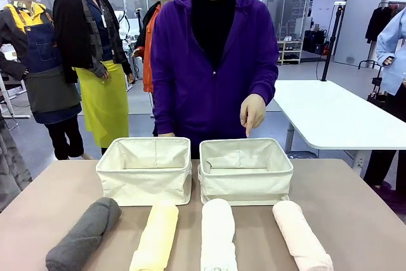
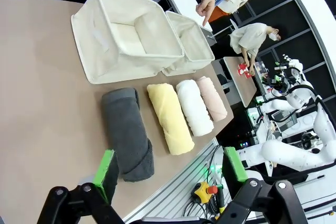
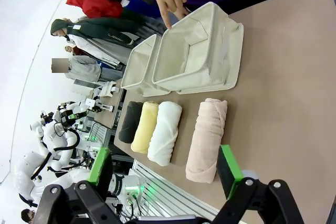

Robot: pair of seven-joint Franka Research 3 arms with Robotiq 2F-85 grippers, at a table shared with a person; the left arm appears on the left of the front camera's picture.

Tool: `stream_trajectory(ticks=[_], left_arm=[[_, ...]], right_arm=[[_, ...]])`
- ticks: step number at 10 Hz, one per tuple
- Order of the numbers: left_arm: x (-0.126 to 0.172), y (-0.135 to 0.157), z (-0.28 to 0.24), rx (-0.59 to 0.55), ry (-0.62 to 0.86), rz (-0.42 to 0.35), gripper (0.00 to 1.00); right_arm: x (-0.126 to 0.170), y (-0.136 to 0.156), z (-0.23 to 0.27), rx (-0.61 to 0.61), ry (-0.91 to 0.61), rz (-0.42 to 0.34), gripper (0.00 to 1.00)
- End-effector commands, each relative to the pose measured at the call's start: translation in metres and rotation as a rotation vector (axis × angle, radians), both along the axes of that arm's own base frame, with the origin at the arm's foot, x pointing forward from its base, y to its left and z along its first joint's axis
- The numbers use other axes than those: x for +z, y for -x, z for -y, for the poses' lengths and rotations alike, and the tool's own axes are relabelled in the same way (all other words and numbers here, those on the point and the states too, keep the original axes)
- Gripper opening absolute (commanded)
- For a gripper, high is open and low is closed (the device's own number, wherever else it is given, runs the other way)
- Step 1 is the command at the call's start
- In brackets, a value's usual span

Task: Divide the towels into two baskets.
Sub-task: Pick up one hotel-folded towel and place it in the Fabric basket indicated by the person.

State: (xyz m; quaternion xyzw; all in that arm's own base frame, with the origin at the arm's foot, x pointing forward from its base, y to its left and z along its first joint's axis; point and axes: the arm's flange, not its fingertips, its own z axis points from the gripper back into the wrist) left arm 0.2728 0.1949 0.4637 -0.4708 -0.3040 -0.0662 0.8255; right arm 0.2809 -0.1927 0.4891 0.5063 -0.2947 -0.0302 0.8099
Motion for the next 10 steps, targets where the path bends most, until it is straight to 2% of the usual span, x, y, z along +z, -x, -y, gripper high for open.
stream_trajectory(ticks=[1, 10], left_arm=[[0.0007, 0.0001, -0.0021, -0.011, 0.013, 0.025, 1.00], [0.0007, 0.0001, -0.0021, -0.011, 0.013, 0.025, 1.00]], right_arm=[[0.0005, 0.0005, 0.0004, 0.006, -0.003, 0.028, 1.00], [0.0005, 0.0005, 0.0004, 0.006, -0.003, 0.028, 1.00]])
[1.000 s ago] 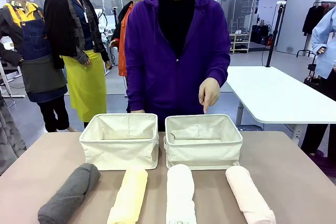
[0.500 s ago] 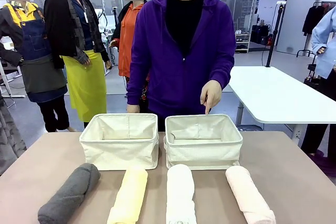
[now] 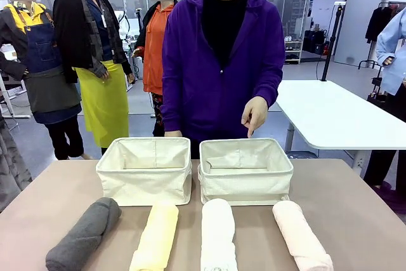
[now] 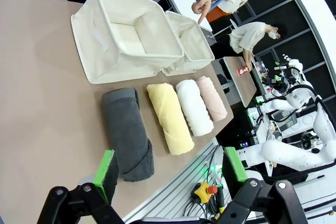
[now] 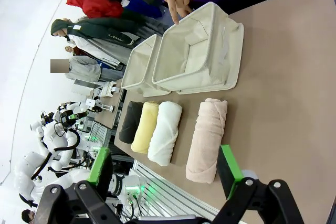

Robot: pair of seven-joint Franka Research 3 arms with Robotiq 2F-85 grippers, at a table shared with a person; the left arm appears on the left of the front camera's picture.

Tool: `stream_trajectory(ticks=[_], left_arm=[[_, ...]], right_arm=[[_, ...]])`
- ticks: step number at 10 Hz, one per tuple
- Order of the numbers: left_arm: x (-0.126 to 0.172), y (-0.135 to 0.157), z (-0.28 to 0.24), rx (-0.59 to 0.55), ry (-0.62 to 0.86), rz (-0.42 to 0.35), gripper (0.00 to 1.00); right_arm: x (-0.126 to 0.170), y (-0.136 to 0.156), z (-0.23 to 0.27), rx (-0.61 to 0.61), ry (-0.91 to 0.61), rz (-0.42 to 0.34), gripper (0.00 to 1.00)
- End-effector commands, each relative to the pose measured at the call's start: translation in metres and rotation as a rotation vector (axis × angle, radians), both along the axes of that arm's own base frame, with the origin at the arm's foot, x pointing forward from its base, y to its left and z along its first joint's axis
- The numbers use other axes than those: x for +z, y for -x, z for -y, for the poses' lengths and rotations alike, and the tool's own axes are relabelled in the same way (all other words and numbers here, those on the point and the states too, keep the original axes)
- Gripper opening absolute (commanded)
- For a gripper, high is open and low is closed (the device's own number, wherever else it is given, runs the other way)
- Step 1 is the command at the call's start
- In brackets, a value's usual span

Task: Divide the towels into two baskets.
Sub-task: Pick up one hotel-folded towel and place it in the Fabric basket indicated by the person.

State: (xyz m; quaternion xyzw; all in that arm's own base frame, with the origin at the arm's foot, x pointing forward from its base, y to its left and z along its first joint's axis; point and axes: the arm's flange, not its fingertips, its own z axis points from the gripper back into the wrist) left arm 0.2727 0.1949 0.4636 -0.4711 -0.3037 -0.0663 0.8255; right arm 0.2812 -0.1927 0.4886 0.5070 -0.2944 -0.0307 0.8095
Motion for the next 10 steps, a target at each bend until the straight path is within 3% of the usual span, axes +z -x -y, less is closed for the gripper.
stream_trajectory(ticks=[1, 6, 8, 10], left_arm=[[0.001, 0.000, -0.002, -0.011, 0.012, 0.026, 1.00], [0.001, 0.000, -0.002, -0.011, 0.012, 0.026, 1.00], [0.001, 0.000, -0.002, -0.011, 0.012, 0.026, 1.00], [0.001, 0.000, -0.002, -0.011, 0.012, 0.026, 1.00]], right_arm=[[0.001, 0.001, 0.000, 0.006, -0.001, 0.029, 1.00], [0.000, 0.000, 0.000, 0.000, 0.000, 0.000, 1.00], [0.014, -0.033, -0.050, 0.088, 0.194, -0.066, 1.00], [0.008, -0.053, -0.111, 0.155, 0.327, -0.125, 1.00]])
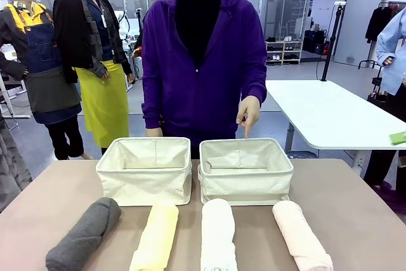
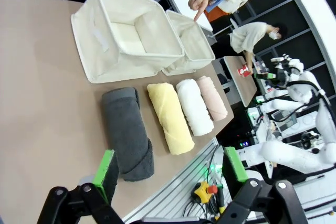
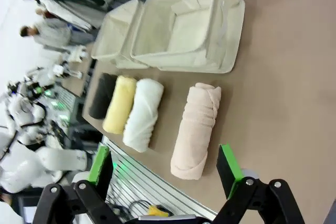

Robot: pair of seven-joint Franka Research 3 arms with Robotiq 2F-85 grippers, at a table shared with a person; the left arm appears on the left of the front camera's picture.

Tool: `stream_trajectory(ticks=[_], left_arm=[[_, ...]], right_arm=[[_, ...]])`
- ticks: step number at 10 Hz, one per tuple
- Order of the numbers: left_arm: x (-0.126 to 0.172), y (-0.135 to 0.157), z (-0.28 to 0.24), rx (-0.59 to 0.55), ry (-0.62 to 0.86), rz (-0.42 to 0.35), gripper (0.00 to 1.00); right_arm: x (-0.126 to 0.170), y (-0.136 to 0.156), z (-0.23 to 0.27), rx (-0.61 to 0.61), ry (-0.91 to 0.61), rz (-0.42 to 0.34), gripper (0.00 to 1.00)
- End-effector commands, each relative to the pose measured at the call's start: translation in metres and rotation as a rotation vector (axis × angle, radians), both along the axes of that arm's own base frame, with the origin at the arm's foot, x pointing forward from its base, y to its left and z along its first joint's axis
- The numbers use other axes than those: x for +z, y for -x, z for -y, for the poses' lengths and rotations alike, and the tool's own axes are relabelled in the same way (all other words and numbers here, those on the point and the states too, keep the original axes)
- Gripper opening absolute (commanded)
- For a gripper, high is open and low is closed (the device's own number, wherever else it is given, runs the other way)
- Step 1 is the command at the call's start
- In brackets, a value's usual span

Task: Divide the towels into two baskets.
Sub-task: Pick up one hotel-folded towel and place it in the Fabric basket indicated by the person.

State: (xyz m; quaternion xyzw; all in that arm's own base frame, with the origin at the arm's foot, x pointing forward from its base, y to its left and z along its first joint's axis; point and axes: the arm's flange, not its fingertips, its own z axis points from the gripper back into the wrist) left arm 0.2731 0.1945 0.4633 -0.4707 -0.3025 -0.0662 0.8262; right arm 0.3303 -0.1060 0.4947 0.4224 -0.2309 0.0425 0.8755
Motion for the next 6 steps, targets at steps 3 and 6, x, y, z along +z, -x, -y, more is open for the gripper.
stream_trajectory(ticks=[3, 6], left_arm=[[0.001, 0.000, -0.003, -0.010, 0.014, 0.028, 1.00], [0.001, 0.000, -0.003, -0.010, 0.014, 0.028, 1.00]], right_arm=[[-0.025, -0.015, -0.106, 0.046, 0.439, -0.087, 1.00], [-0.067, -0.017, -0.160, 0.059, 0.596, -0.137, 1.00]])
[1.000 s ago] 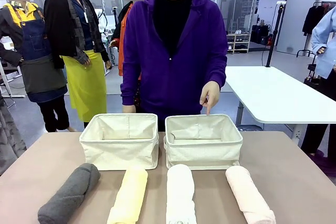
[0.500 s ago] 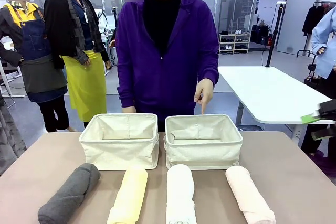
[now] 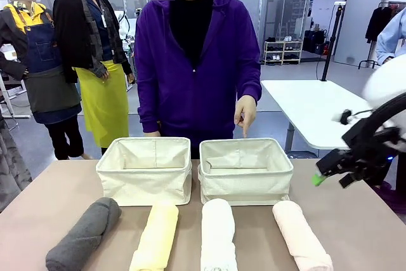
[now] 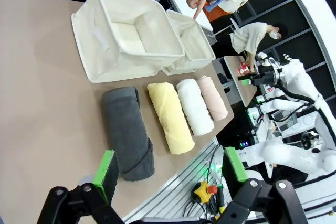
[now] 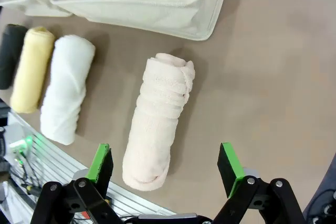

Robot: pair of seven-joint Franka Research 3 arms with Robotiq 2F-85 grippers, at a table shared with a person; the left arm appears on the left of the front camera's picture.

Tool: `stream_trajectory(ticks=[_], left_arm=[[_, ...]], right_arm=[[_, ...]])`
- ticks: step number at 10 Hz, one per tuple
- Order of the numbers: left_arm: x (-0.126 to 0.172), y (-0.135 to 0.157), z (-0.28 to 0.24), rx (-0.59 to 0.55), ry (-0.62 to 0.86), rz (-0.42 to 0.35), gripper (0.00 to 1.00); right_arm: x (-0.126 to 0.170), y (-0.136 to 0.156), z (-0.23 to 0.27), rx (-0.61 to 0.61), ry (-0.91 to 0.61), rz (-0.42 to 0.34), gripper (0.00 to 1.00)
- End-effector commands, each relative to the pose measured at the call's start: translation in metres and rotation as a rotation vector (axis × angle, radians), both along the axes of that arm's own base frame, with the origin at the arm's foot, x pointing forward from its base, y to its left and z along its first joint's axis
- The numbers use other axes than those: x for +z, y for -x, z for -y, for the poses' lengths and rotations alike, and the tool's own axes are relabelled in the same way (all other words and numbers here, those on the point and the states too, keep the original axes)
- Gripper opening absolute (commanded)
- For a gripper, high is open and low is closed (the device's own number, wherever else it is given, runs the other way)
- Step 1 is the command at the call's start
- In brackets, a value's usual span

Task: Divide the towels into two baskets.
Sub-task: Pick up one hotel-folded towel and place it in the Fabric basket indicated by the person.

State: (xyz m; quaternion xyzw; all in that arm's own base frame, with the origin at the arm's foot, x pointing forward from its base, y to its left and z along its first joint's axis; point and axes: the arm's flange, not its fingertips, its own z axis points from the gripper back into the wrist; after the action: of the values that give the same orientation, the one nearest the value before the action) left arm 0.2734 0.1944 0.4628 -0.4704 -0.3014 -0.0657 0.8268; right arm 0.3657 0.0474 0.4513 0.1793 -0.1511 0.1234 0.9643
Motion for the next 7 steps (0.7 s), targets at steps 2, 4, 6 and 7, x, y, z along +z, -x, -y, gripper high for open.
stream_trajectory(ticks=[2, 4, 6, 7], left_arm=[[0.002, 0.001, -0.003, -0.010, 0.015, 0.031, 1.00], [0.002, 0.001, -0.003, -0.010, 0.015, 0.031, 1.00], [0.002, 0.001, -0.003, -0.010, 0.015, 0.031, 1.00], [0.002, 0.001, -0.003, -0.010, 0.015, 0.031, 1.00]], right_arm=[[-0.045, 0.022, -0.027, -0.074, 0.116, -0.026, 1.00], [-0.071, 0.026, -0.047, -0.080, 0.171, -0.042, 1.00], [-0.089, 0.030, -0.060, -0.077, 0.202, -0.053, 1.00], [-0.099, 0.032, -0.065, -0.078, 0.222, -0.065, 1.00]])
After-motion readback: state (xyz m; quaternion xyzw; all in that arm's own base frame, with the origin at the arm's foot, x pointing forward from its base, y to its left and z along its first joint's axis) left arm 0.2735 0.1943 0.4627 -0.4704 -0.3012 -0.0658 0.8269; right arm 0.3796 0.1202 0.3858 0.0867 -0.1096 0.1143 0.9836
